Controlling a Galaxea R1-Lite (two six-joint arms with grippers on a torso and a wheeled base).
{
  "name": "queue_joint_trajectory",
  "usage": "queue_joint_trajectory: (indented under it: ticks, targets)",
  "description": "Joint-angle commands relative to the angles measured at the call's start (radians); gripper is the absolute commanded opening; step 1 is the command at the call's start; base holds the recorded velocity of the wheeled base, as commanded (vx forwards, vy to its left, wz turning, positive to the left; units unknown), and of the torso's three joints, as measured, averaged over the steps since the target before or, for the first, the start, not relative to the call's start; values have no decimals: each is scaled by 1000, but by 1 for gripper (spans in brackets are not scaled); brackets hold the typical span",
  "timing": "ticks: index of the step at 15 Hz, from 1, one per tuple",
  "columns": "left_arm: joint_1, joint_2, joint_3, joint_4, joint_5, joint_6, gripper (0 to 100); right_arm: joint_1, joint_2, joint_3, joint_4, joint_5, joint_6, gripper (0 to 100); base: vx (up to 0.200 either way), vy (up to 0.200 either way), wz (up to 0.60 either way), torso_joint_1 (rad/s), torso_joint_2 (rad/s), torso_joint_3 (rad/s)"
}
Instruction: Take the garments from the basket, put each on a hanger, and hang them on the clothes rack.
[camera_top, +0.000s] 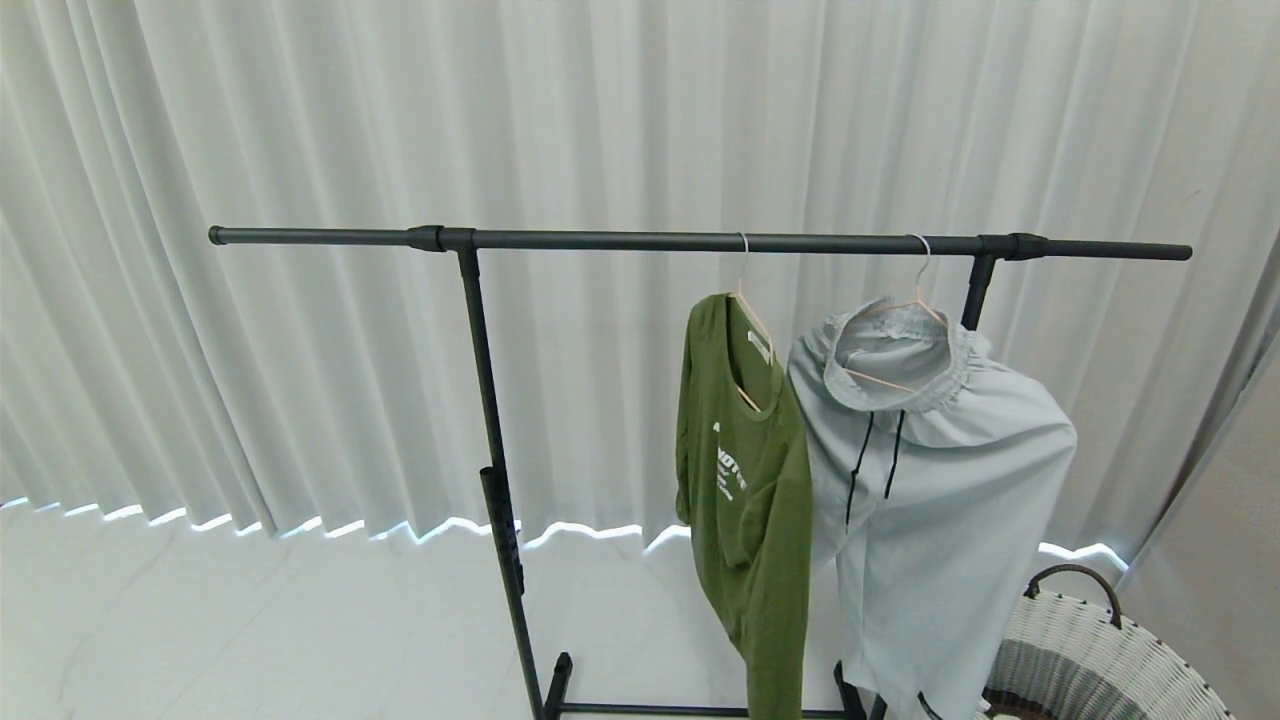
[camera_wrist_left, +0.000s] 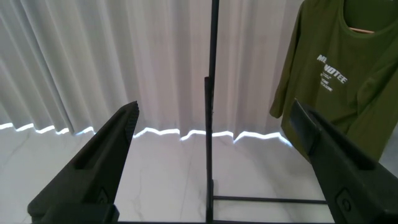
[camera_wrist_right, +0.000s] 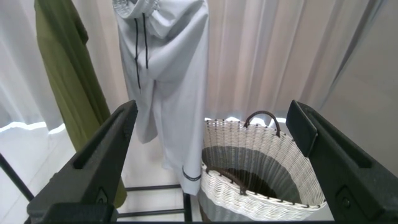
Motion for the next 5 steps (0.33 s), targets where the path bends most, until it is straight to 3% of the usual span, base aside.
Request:
queue_joint_trajectory:
  ticks: [1, 5]
  targets:
    - [1, 0, 0, 0, 0, 0, 100, 0, -1, 0, 0, 0, 0, 100, 0, 0, 0, 0, 0, 0]
    - [1, 0, 0, 0, 0, 0, 100, 0, -1, 0, 0, 0, -2, 100, 0, 0, 0, 0, 0, 0]
